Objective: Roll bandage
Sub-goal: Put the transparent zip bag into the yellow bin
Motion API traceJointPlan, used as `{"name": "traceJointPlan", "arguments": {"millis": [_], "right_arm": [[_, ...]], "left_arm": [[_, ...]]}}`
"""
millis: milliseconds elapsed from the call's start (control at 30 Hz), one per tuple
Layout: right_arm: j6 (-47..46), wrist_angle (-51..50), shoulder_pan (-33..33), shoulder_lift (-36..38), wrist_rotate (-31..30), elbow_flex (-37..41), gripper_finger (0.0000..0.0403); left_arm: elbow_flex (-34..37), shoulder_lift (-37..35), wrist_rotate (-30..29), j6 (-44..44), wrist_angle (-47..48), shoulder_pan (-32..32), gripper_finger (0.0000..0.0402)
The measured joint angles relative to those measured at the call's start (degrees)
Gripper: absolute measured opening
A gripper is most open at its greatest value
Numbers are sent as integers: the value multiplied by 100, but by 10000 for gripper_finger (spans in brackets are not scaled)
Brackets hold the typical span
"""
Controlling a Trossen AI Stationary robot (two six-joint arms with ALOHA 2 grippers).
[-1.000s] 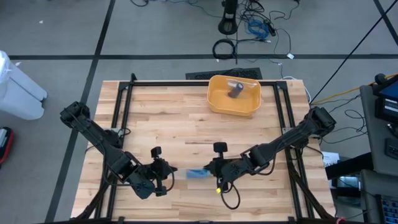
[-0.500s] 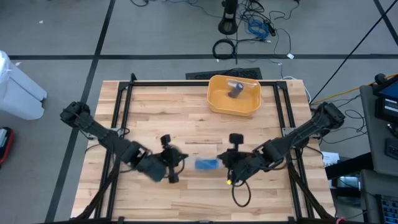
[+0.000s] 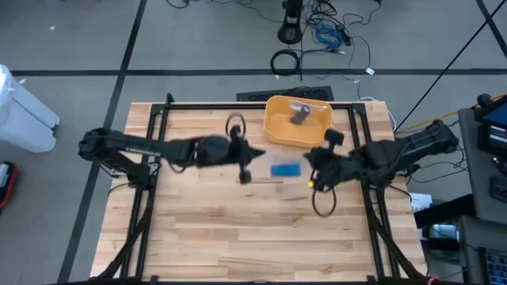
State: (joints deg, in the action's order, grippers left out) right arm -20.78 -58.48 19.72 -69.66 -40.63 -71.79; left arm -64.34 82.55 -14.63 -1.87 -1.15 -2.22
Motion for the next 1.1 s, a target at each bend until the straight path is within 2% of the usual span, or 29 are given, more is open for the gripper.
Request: {"name": "traceJointPlan", "arguments": {"millis": [300, 500, 800, 1100], "right_arm": [[670, -79, -1097, 524, 27, -2, 0], [1189, 87, -1868, 549, 54, -2, 0], [1440, 99, -2782, 509, 194, 107, 0], [1442, 282, -3586, 536, 369, 847, 0]], "left_arm": [[0, 29, 1492, -74, -975, 1429, 0], [-74, 474, 2146, -151, -1590, 2042, 0], [-861, 1428, 2338, -174, -1655, 2393, 0], [-1551, 2440, 2641, -451, -1619, 2757, 0]]}}
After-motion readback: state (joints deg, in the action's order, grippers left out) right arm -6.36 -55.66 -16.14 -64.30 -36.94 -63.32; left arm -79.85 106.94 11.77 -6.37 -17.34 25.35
